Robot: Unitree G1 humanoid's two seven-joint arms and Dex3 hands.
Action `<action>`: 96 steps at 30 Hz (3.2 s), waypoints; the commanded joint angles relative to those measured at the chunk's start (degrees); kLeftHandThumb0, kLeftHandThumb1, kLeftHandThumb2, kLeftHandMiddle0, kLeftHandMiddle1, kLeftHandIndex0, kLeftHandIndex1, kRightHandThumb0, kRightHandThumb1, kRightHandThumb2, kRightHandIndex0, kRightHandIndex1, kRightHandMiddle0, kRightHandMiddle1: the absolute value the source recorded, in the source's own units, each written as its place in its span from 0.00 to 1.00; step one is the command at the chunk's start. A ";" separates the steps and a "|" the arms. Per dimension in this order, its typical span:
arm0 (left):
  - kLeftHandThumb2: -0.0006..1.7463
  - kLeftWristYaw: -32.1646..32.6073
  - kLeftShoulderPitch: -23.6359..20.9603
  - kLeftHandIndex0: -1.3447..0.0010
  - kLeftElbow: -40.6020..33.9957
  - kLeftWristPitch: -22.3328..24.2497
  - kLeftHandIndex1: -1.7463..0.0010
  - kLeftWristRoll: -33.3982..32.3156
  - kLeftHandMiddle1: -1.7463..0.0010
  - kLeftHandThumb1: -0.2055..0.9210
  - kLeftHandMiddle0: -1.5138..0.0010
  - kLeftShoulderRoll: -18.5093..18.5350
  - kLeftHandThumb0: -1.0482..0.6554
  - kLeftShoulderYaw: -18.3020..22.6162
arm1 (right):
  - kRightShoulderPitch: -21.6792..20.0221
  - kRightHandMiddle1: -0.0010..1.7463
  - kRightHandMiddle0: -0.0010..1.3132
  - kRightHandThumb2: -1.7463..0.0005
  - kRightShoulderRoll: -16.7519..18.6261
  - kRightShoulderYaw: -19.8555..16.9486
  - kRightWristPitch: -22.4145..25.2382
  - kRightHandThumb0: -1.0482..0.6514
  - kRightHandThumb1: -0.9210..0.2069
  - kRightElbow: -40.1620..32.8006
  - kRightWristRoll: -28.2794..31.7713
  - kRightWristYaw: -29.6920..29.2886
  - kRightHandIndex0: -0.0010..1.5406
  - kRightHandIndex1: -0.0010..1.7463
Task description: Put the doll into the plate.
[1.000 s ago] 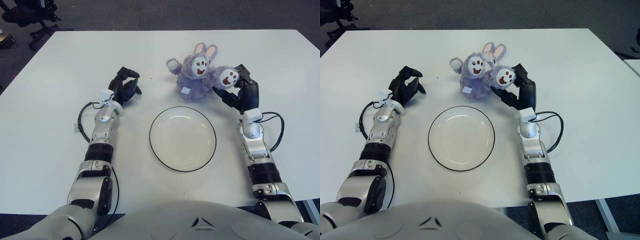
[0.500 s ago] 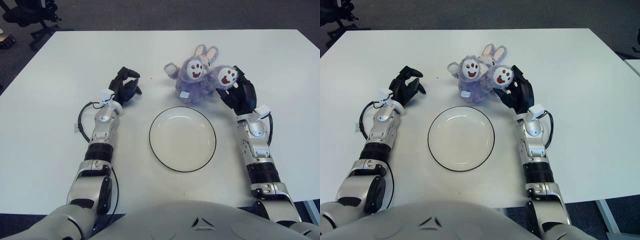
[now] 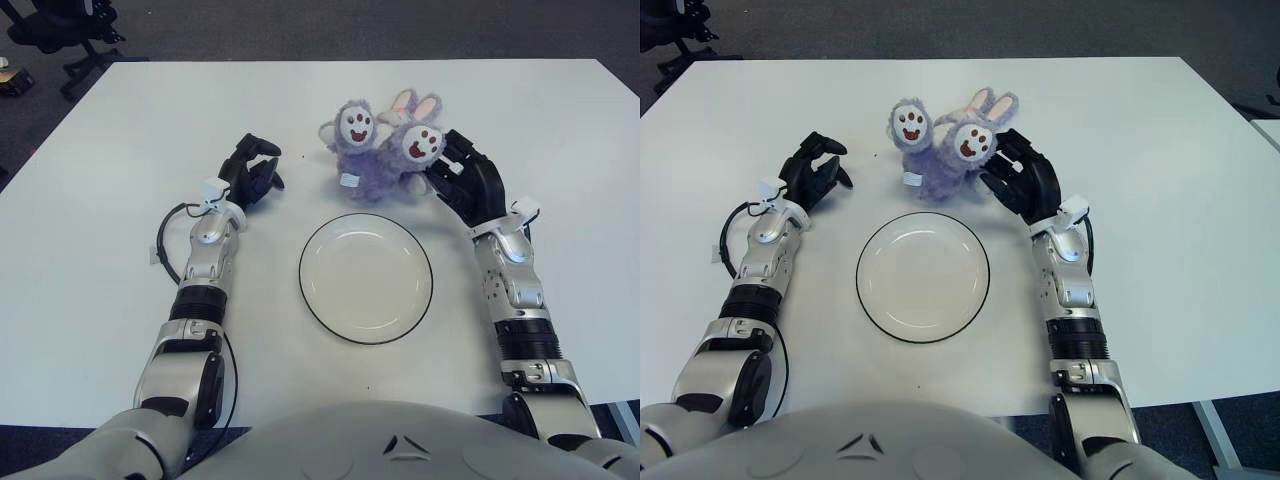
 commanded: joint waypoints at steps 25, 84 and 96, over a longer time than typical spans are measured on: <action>0.19 -0.31 1.96 0.71 1.95 1.43 0.11 0.78 0.00 1.00 0.52 0.22 0.41 -0.41 | -0.19 0.43 0.30 0.89 2.45 -1.47 2.81 0.75 0.03 -3.70 -4.05 -4.36 0.31 0.70; 0.19 -0.36 1.84 0.71 2.29 1.13 0.11 0.90 0.00 1.00 0.52 0.30 0.41 -0.68 | -2.17 0.01 0.27 1.00 -4.23 5.06 4.83 0.29 0.23 -9.27 -9.20 8.50 0.17 0.00; 0.19 -0.34 2.00 0.70 2.32 0.76 0.11 1.06 0.00 1.00 0.52 0.29 0.41 -0.78 | -3.57 0.02 0.30 1.00 -2.50 6.63 5.07 0.27 0.21 -8.82 -10.24 7.43 0.17 0.00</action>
